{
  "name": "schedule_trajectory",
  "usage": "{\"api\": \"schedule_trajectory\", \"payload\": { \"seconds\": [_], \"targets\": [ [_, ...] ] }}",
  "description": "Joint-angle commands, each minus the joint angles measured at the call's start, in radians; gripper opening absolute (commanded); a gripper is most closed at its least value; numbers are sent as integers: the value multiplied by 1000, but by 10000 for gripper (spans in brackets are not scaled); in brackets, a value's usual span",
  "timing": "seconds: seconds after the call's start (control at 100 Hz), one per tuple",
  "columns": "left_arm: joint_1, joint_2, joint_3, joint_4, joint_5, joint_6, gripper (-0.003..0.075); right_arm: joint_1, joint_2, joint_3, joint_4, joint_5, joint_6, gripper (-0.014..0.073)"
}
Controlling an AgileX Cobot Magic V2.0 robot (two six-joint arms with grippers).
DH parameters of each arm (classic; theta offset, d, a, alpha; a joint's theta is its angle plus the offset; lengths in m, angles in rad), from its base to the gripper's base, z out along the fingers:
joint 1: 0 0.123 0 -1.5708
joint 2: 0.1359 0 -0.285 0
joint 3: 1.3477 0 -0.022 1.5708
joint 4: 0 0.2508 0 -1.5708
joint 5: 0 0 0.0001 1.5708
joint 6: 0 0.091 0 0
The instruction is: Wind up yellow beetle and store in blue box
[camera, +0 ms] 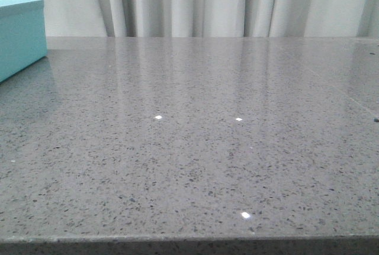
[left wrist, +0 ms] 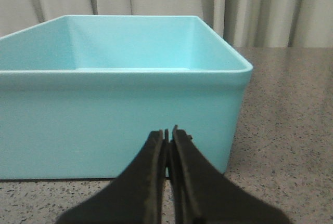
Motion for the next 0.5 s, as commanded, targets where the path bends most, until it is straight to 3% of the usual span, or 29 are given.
{"api": "schedule_trajectory", "payload": {
  "seconds": [0.0,0.49],
  "targets": [
    [-9,-33,20,-1,-62,-8,-18,-2,13,-27,-11,-80,-12,-67],
    [-9,-33,20,-13,-66,-8,-18,-2,13,-27,-11,-80,-12,-67]
  ]
}}
